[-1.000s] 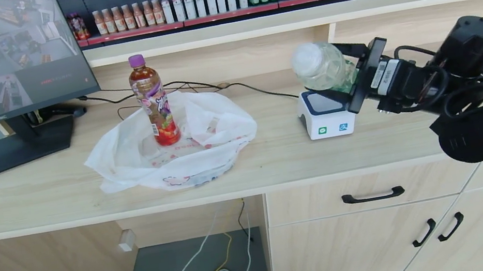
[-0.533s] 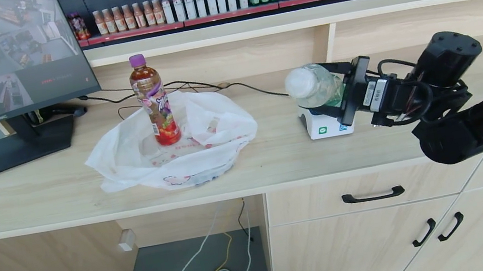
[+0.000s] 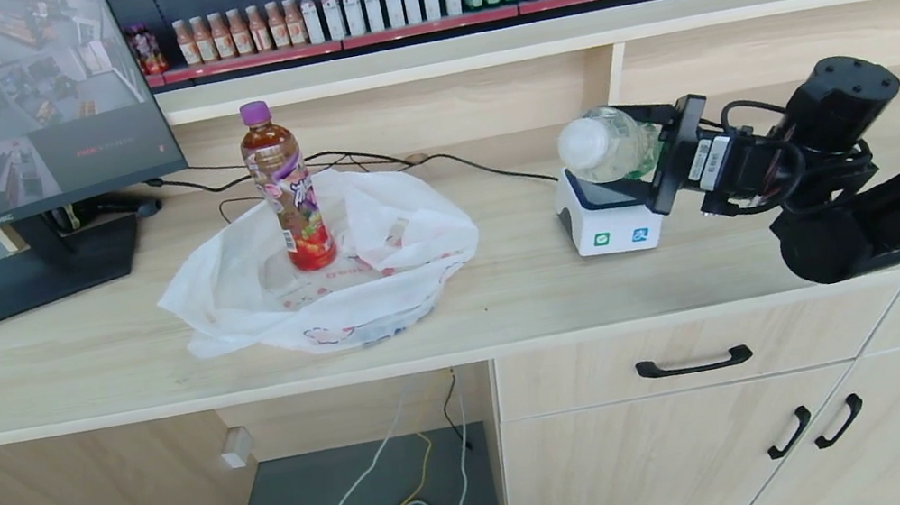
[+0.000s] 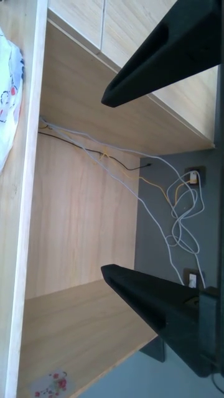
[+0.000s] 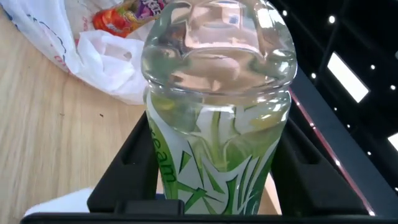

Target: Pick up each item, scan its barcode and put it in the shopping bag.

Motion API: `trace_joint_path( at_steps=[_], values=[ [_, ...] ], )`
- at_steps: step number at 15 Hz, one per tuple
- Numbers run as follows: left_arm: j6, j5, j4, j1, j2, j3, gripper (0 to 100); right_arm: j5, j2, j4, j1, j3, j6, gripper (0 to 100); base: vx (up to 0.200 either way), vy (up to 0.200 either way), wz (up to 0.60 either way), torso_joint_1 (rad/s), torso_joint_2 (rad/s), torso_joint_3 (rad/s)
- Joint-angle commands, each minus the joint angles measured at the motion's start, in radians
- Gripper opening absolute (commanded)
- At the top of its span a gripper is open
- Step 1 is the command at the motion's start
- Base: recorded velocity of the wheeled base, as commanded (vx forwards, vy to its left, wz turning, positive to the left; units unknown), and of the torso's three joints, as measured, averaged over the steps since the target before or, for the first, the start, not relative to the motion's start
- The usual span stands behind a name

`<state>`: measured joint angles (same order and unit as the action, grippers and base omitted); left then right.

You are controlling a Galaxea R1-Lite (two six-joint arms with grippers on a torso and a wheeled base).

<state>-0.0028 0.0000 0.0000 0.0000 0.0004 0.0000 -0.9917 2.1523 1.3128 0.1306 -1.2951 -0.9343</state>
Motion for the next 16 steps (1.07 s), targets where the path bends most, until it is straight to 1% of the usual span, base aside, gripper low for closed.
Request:
trace_joint_path(
  at_steps=[1, 3, 6, 16],
  values=[
    [0.000, 0.000, 0.000, 0.000, 0.000, 0.000, 100, -0.001, 0.020, -0.003, -0.013, -0.003, 0.002, 0, 0.000, 0.000, 0.00, 0.000, 0.00, 0.000],
    [0.000, 0.000, 0.000, 0.000, 0.000, 0.000, 100, 0.002, 0.024, -0.003, -0.006, -0.007, 0.003, 0, 0.000, 0.000, 0.00, 0.000, 0.00, 0.000],
    [0.000, 0.000, 0.000, 0.000, 0.000, 0.000, 100, 0.007, 0.029, -0.003, 0.033, -0.015, 0.009, 0, 0.000, 0.000, 0.00, 0.000, 0.00, 0.000],
    [0.000, 0.000, 0.000, 0.000, 0.000, 0.000, 100, 0.010, 0.055, 0.006, 0.057, 0.022, 0.006, 0, 0.000, 0.000, 0.00, 0.000, 0.00, 0.000]
  ],
)
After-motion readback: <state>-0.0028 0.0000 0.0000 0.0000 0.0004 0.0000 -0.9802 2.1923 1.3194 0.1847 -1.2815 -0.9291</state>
